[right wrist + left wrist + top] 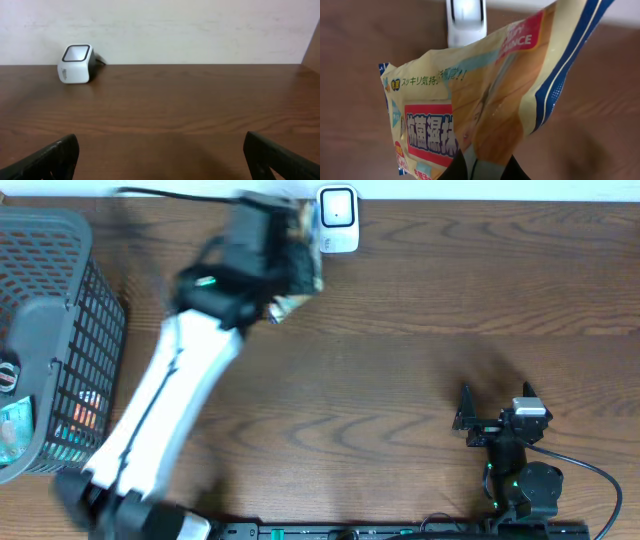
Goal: Scan the item barcode
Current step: 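Carry the wipes pack past the scanner and drop it on the table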
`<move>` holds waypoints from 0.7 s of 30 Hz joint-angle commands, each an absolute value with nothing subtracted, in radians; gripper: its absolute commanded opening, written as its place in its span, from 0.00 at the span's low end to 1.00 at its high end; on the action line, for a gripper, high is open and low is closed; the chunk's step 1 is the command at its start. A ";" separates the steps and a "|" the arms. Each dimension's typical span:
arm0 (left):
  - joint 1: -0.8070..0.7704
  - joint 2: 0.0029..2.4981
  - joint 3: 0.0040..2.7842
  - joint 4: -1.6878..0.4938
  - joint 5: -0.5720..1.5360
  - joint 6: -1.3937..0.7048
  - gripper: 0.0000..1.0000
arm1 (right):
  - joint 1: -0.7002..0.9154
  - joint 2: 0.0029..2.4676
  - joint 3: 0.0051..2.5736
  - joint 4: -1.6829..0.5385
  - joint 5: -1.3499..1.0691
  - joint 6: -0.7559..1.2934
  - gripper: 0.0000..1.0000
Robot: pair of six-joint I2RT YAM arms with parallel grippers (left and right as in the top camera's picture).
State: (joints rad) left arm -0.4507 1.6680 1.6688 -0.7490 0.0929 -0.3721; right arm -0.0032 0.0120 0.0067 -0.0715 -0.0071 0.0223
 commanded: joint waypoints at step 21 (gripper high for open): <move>-0.604 1.707 1.691 -0.613 0.035 -0.327 0.87 | 0.004 0.007 0.005 -0.076 -0.006 0.029 0.99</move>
